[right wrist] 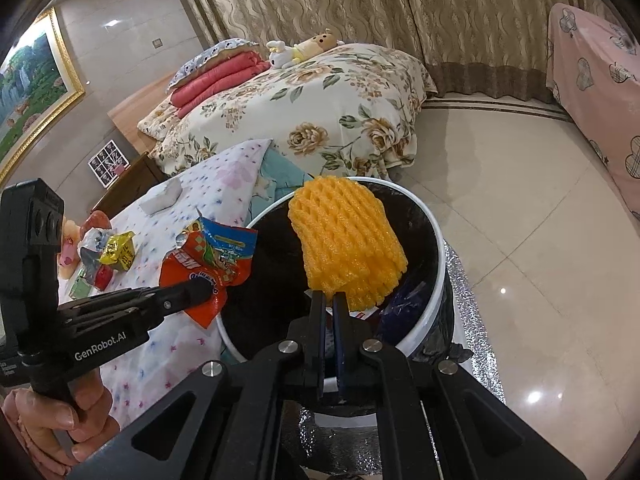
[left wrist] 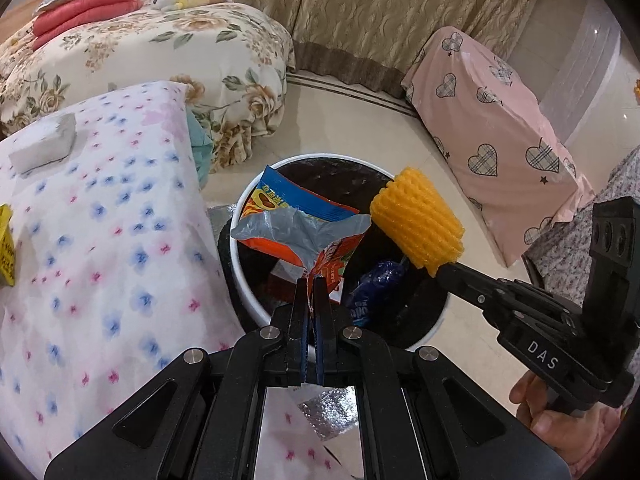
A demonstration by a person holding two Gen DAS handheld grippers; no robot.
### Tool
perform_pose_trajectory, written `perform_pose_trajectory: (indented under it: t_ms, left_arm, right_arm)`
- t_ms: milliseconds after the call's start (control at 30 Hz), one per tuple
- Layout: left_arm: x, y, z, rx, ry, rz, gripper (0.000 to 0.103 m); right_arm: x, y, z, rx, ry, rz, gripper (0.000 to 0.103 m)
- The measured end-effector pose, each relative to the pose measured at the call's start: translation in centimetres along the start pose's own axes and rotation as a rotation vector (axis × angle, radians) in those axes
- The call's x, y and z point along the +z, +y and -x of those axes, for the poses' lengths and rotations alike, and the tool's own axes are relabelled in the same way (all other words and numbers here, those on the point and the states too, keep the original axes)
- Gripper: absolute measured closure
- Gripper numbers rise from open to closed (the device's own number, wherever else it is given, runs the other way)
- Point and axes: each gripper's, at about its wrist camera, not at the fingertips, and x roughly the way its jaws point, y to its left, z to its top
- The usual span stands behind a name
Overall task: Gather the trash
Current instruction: 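Open both tools to drop the snack bag and foam net into the bin, then move both open tools back over the bed toward the remaining items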
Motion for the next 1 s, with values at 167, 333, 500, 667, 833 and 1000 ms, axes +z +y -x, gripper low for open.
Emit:
perform_pose_trajectory:
  t_ms: [167, 333, 500, 667, 833, 1000]
  left_arm:
    - [0.2, -0.5, -0.8, 0.006, 0.015, -0.011, 0.101]
    - [0.5, -0.5, -1.6, -0.002, 0.038, -0.008, 0.101]
    - [0.5, -0.2, -1.4, 0.007, 0.038, 0.0, 0.076]
    - [-0.2, 0.4, 0.2, 0.015, -0.011, 0.014, 0.046]
    - [-2.3, 2.2, 2.3, 0.047, -0.03, 0.075, 0.04]
    - [-4.5, 4.4, 4.9, 0.102, -0.064, 0.126, 0.034]
  right_arm:
    - [0.2, -0.5, -0.9, -0.008, 0.024, -0.005, 0.1]
    - [0.3, -1.0, -1.2, -0.013, 0.033, -0.019, 0.099]
    - [0.6, -1.5, -1.2, -0.007, 0.042, -0.05, 0.094]
    - [0.6, -1.8, -0.2, -0.004, 0.019, -0.076, 0.064]
    - [0.2, -0.5, 0.9, 0.01, -0.011, -0.08, 0.049]
    - [-0.6, 2.1, 1.1, 0.043, -0.021, -0.059, 0.032]
